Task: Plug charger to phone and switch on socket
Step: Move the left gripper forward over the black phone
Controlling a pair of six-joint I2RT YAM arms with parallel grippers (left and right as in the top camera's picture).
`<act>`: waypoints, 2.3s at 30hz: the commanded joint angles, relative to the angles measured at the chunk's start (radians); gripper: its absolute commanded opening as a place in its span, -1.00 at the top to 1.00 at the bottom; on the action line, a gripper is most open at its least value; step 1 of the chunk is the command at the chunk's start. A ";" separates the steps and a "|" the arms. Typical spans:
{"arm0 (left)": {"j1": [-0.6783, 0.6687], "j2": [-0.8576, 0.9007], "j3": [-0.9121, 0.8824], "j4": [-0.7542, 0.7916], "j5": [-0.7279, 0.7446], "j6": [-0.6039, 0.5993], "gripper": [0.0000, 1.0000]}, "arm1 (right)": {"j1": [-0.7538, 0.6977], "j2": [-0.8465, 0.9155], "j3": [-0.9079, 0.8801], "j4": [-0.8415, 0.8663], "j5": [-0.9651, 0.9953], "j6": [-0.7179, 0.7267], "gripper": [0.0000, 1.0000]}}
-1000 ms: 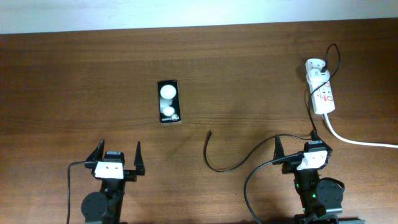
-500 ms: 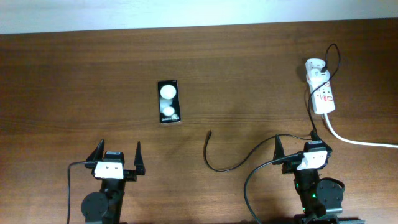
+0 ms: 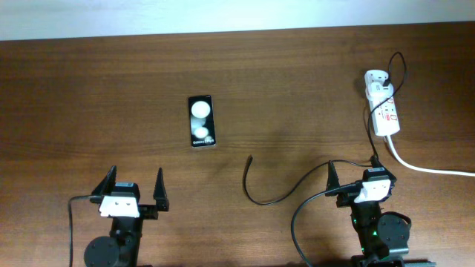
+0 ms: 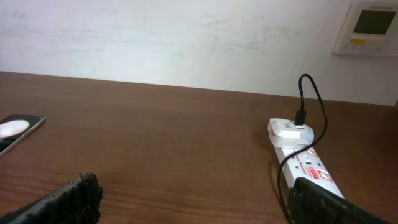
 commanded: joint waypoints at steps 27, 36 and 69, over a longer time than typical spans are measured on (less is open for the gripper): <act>0.005 0.922 0.573 -0.287 0.044 -0.031 -0.98 | 0.006 -0.004 -0.005 -0.005 0.012 0.008 -0.98; 0.005 0.923 0.573 -0.308 0.043 -0.042 -0.98 | 0.006 -0.004 -0.005 -0.005 0.012 0.008 -0.97; -0.334 1.663 1.334 -0.656 -0.110 -0.407 -0.98 | 0.006 -0.004 -0.005 -0.005 0.012 0.008 -0.97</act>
